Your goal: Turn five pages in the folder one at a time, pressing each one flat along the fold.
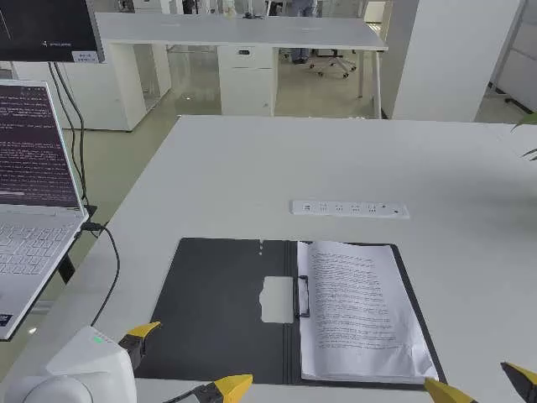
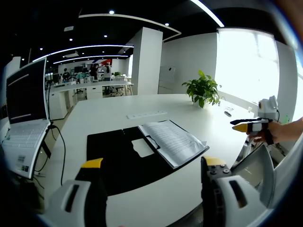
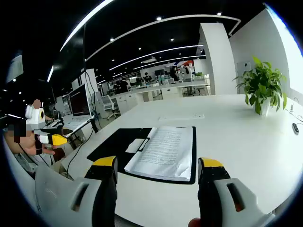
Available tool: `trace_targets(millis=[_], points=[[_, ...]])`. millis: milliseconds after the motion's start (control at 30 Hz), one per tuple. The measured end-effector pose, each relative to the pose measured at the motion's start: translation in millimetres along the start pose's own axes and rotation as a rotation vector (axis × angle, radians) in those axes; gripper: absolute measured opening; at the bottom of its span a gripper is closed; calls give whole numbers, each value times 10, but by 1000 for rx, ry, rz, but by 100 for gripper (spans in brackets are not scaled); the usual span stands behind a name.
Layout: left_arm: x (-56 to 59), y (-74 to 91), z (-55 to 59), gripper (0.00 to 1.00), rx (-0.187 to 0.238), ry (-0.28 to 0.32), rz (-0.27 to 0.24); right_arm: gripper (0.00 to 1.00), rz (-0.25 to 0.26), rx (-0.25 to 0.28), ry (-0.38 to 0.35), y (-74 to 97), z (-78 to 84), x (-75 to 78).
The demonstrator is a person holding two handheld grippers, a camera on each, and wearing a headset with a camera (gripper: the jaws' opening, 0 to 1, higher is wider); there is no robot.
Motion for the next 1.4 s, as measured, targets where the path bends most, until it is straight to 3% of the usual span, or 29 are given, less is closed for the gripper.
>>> trace_targets(millis=[1400], points=[[51,-24,26,81,-12,-11,21,71,12,-6,-2,43,58,9]])
Point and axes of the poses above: the centre of the closed fingertips' face, and the gripper's own axes: y roughly backward along the fingers, x roughly to its right, z roughly out of its underside, the point moved 6 cm from there along y, roughly backward along the fingers, and after that the axes turned 1 degree about -y, right-handed, at the moved point
